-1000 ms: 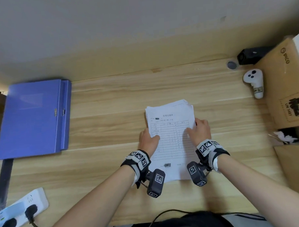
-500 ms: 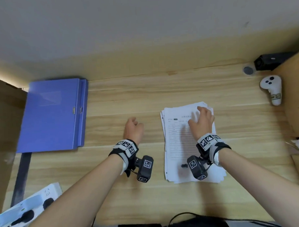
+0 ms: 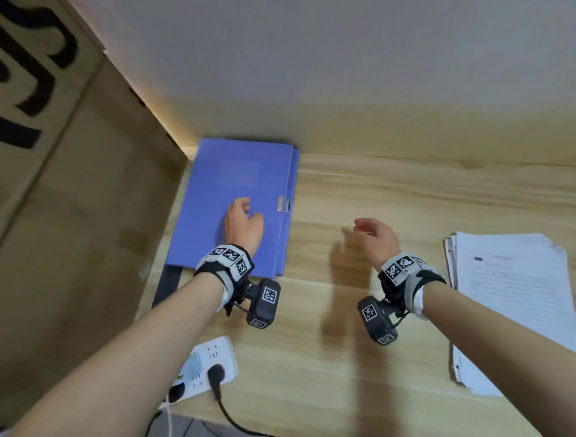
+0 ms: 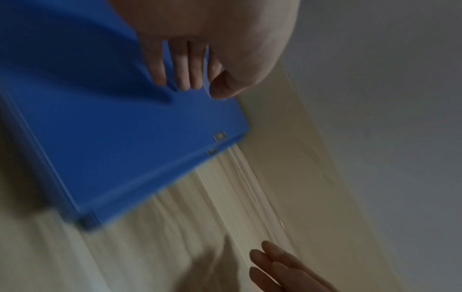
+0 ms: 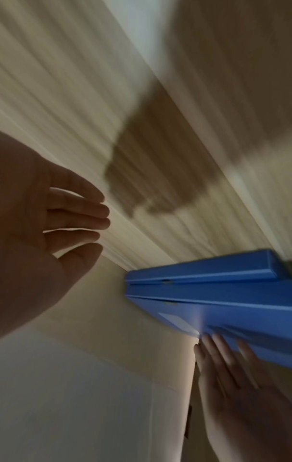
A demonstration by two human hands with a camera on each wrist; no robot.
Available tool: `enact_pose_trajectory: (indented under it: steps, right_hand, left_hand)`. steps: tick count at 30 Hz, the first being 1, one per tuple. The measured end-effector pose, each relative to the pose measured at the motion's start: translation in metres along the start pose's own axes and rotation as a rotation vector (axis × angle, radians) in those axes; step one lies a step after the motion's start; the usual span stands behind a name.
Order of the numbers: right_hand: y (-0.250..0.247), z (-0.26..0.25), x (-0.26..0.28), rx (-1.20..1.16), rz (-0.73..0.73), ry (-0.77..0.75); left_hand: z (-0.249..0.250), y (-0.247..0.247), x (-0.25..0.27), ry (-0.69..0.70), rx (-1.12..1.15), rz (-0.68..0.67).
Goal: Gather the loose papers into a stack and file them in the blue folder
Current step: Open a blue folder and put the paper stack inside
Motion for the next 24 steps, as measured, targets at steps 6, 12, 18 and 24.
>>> enact_pose_trajectory:
  steps: [6,12,18,24]
  right_hand:
    - [0.089,-0.038,-0.018,0.012,-0.129,0.016]
    - [0.137,-0.060,-0.020,0.100,-0.260,0.020]
    - [0.143,-0.067,-0.010,-0.021,-0.313,-0.036]
    - [0.102,-0.051,0.007,-0.124,-0.275,-0.044]
  left_hand:
    - [-0.035,-0.077,-0.052,-0.062,-0.092,0.121]
    - [-0.062,-0.095,-0.084,-0.187,-0.086,0.058]
    - [-0.059,-0.089,-0.073,-0.216,0.090,0.074]
    - [-0.048,-0.061,-0.036,-0.183,0.209,0.021]
Point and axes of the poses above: each hand's wrist, its own x-axis away from the middle knuckle, its own y-axis out of the palm, z = x × y, the point moved 6 cm from there along -x, towards the middle knuckle, and after that the axes turned 10 degrees about -y, right-handed, at the moved point
